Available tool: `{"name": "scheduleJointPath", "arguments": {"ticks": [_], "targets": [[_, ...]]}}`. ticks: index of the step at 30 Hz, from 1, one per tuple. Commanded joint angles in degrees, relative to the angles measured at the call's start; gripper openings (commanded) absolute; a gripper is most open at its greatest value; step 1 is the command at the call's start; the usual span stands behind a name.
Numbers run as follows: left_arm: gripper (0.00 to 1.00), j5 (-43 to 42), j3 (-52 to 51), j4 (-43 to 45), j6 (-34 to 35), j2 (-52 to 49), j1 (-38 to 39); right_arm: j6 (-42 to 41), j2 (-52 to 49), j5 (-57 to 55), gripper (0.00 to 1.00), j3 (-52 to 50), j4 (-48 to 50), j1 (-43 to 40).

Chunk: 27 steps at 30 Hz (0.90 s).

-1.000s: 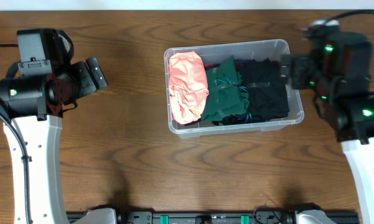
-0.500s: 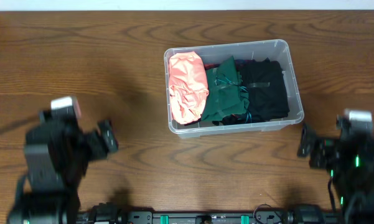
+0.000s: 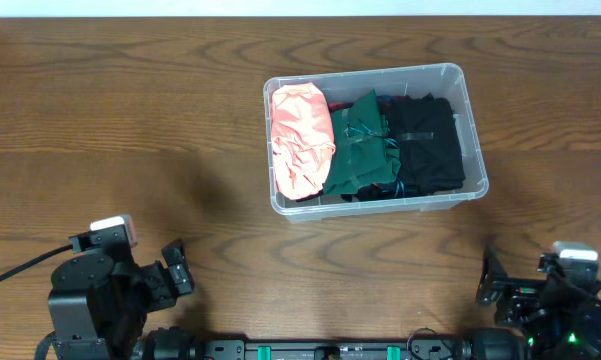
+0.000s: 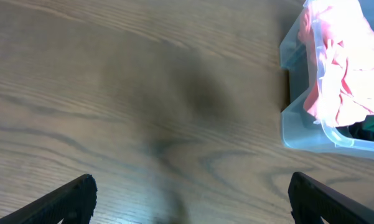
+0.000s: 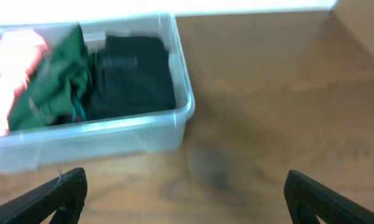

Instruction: Pack container

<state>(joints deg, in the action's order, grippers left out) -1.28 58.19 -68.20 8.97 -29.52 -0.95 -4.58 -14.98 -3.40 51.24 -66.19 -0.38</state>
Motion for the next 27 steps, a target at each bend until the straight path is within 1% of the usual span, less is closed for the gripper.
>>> {"name": "scheduleJointPath", "arguments": {"ticks": [1,7,9,12,15,19,23,27], "targets": [[0.98,0.28,-0.24,-0.17,0.07,0.04,0.17,-0.76,0.09,0.2,0.99,-0.42,-2.45,0.79],[0.98,0.28,-0.24,-0.17,0.07,0.04,0.17,-0.74,0.11,0.26,0.99,-0.44,-2.19,0.76],[0.98,0.28,-0.24,-0.17,0.07,0.04,0.17,-0.68,1.16,2.21,0.99,-0.85,-1.66,1.51],[0.98,0.28,-0.24,-0.17,0.07,0.04,0.17,-0.5,4.28,2.45,0.99,-3.93,2.58,2.89],[0.98,0.28,-0.24,-0.2,0.07,0.04,0.17,-0.5,8.44,2.67,0.99,-10.34,9.79,3.02],[0.98,0.28,-0.24,-0.17,0.07,0.04,0.17,-0.5,14.56,3.98,0.99,-21.27,23.15,3.02],[0.98,0.28,-0.24,-0.17,0.07,0.04,0.17,1.16,14.71,4.09,0.99,-29.0,37.35,3.48],[0.98,0.28,-0.24,-0.17,0.07,0.04,0.17,6.29,14.69,4.07,0.99,-38.16,52.19,3.52]]}}
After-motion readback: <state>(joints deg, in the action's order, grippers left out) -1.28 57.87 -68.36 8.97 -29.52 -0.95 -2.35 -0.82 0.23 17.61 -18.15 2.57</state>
